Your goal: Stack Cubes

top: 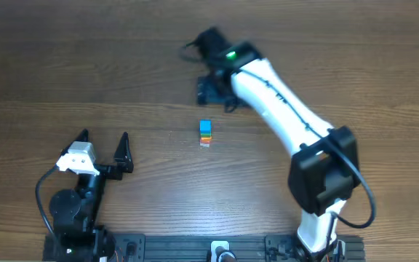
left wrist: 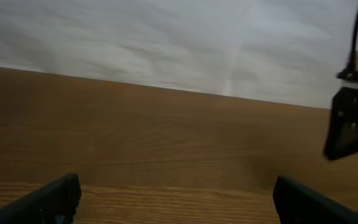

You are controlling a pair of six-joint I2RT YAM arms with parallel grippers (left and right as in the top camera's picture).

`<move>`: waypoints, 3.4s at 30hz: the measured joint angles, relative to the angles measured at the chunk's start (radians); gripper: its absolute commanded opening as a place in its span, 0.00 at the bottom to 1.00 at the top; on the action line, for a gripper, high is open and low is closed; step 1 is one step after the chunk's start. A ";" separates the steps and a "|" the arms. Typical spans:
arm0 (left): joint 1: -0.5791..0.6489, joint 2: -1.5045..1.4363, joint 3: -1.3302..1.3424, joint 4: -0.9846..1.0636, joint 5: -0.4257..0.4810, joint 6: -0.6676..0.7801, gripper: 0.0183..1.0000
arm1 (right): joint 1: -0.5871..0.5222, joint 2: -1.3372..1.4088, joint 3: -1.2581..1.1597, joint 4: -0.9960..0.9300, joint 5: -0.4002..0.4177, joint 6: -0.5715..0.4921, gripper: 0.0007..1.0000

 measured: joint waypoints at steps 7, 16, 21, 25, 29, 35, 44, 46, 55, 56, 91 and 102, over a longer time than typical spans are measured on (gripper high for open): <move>0.000 0.000 0.000 0.000 0.000 0.000 1.00 | -0.337 -0.034 0.000 -0.031 0.006 -0.163 0.99; 0.000 0.000 0.000 0.000 0.000 0.000 1.00 | -0.439 -0.296 -0.278 0.222 0.077 -0.311 0.99; 0.000 0.000 0.000 0.000 0.000 0.000 1.00 | -0.484 -0.569 -0.576 0.408 0.090 -0.351 0.99; 0.000 0.000 0.000 0.000 0.000 0.000 1.00 | -0.490 -0.840 -0.811 0.589 0.098 -0.378 0.99; 0.000 0.000 0.000 0.000 0.000 0.000 1.00 | -0.490 -1.052 -0.985 0.730 0.098 -0.386 0.99; 0.000 0.000 0.000 0.000 0.000 0.000 1.00 | -0.490 -1.326 -1.227 0.946 0.090 -0.387 0.99; 0.000 0.000 0.000 0.000 0.000 0.000 1.00 | -0.490 -1.643 -1.493 1.060 -0.002 -0.389 0.99; 0.000 0.000 0.000 0.000 0.000 0.000 1.00 | -0.490 -1.684 -1.533 1.081 -0.014 -0.390 0.99; 0.000 0.000 0.000 0.000 0.000 0.000 1.00 | -0.490 -1.886 -1.644 1.107 -0.066 -0.483 0.99; 0.000 0.000 0.000 0.000 0.000 0.000 1.00 | -0.490 -1.909 -1.651 1.096 -0.070 -0.503 0.99; 0.000 0.000 0.000 0.000 0.000 0.000 1.00 | -0.490 -1.968 -1.717 1.086 -0.087 -0.603 0.99; 0.000 0.000 0.000 0.000 0.000 0.000 1.00 | -0.490 -1.968 -1.717 1.086 -0.087 -0.603 0.99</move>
